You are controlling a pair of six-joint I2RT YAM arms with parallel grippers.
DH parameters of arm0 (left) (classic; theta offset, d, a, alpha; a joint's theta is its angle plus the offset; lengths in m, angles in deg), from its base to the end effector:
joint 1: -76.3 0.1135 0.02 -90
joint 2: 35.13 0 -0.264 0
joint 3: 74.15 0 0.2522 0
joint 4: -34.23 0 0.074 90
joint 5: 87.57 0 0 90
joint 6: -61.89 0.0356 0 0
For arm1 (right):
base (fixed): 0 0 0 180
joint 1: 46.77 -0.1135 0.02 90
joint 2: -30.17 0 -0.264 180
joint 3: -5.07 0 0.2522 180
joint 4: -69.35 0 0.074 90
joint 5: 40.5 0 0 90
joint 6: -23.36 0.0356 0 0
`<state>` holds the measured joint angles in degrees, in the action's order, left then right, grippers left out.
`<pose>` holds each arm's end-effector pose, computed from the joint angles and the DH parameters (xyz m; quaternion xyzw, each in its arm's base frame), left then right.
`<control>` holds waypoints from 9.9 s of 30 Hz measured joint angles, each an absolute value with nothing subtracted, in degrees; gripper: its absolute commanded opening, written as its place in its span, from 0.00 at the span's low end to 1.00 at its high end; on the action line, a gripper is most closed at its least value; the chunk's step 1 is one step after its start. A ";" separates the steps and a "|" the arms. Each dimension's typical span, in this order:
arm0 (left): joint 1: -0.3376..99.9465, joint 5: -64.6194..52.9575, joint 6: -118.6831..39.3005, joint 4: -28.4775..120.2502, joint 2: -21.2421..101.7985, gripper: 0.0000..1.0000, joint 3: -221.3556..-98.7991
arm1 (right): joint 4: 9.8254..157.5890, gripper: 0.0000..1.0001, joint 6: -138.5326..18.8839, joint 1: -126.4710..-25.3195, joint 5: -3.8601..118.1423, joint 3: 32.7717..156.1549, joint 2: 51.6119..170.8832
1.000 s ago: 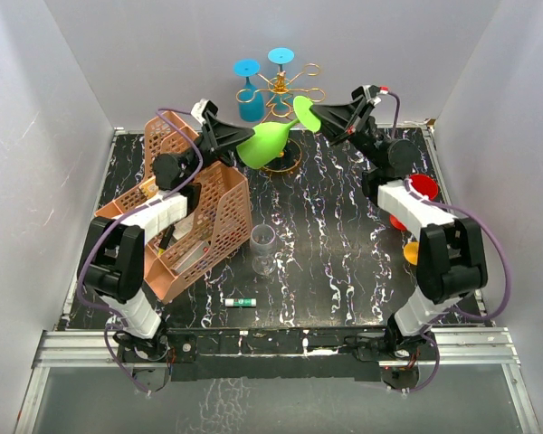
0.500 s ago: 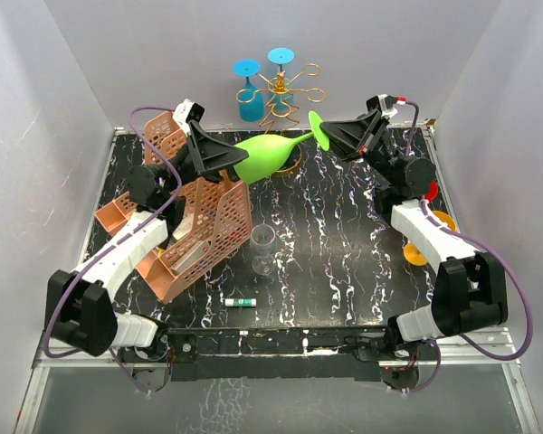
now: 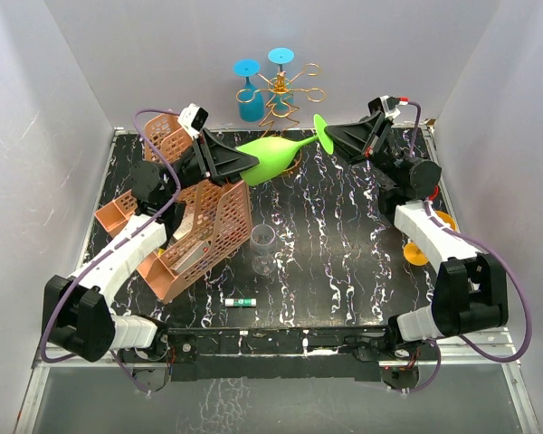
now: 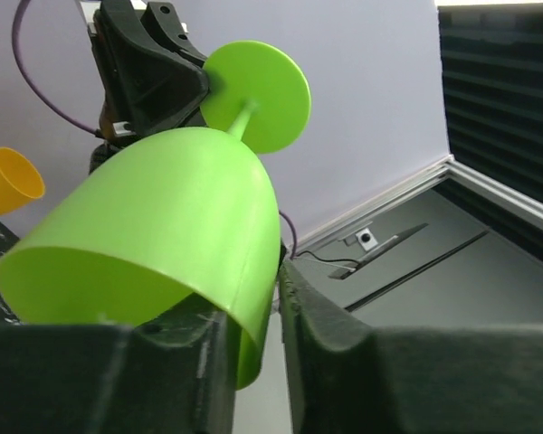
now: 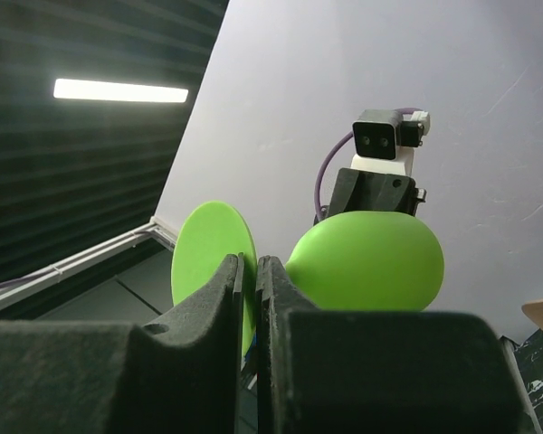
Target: Take the wine glass off the wine glass rack
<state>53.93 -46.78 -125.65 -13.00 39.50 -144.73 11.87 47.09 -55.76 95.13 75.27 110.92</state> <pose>0.2418 -0.1286 0.4168 0.0825 0.5193 -0.8051 0.2746 0.2855 0.0709 0.4001 0.0477 0.4922 0.8207 0.2860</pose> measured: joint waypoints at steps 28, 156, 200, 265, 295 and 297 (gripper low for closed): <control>52.01 -41.88 -98.37 29.77 28.22 0.00 -150.78 | 94.62 0.99 -25.34 -47.85 93.66 93.55 100.34; 57.19 -6.48 -64.95 67.83 65.01 0.97 -199.06 | 116.10 0.99 -43.61 -61.03 48.42 81.48 84.95; 58.94 -5.36 -67.05 55.78 94.91 0.80 -221.33 | 115.91 0.99 -43.35 -61.03 48.46 80.85 89.54; 45.93 -0.36 -64.45 63.61 78.95 0.93 -208.68 | 116.52 0.99 -42.72 -61.03 47.96 78.97 83.36; 56.05 5.09 -61.98 70.12 86.41 0.78 -221.79 | 116.83 0.99 -43.24 -61.03 46.89 78.97 83.90; 56.14 4.76 -62.26 70.40 87.52 0.75 -221.79 | 116.85 0.99 -43.42 -61.03 46.78 78.97 83.92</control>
